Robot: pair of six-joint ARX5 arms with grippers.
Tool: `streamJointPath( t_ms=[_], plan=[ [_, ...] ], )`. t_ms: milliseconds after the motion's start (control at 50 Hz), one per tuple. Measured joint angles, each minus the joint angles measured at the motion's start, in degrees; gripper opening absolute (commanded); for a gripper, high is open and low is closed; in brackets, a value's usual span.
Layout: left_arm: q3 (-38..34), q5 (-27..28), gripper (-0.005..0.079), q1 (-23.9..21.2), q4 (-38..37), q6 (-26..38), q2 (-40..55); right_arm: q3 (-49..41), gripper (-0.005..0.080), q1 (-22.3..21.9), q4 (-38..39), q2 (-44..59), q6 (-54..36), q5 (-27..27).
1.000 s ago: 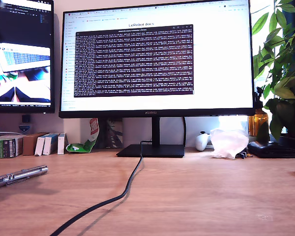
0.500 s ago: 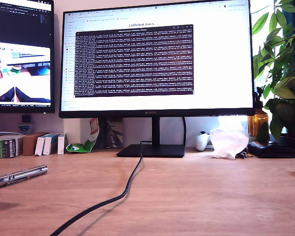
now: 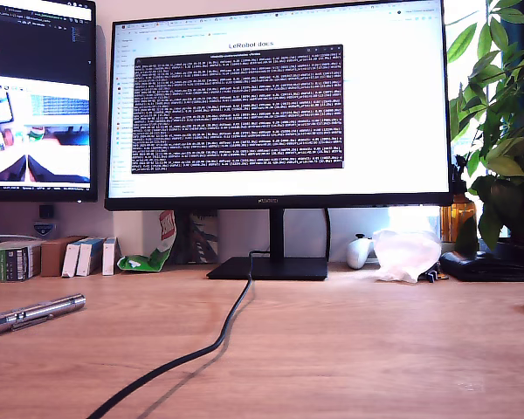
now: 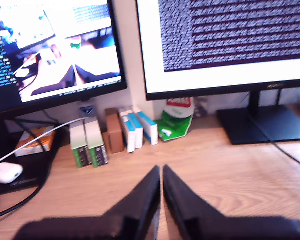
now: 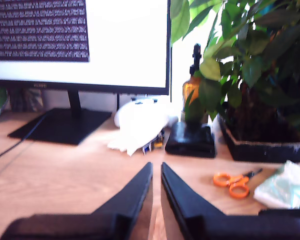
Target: Pick the metallic laser pointer with your right arm, pass it to your left arm, then place it down to the left side of the table
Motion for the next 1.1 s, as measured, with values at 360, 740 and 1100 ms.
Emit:
streamJointPath(
  t_ms=[360, 740, 1100],
  plan=[
    [-4.13, -0.90, -0.0009, -1.11, -9.49, -0.35, -7.26, 0.00, 0.0054, 0.00, -4.13, 0.00, -0.92, 0.04],
    [-3.50, -0.68, -0.0009, -2.05, -16.09, -6.36, -7.26, 0.00, 0.0054, 0.00, -5.88, 0.00, -0.57, 0.04],
    [-3.50, -0.74, -0.0010, -2.29, -16.09, -6.36, -7.26, 0.00, 0.0054, 0.00, -5.86, 0.00, -0.57, 0.04]
  ],
)
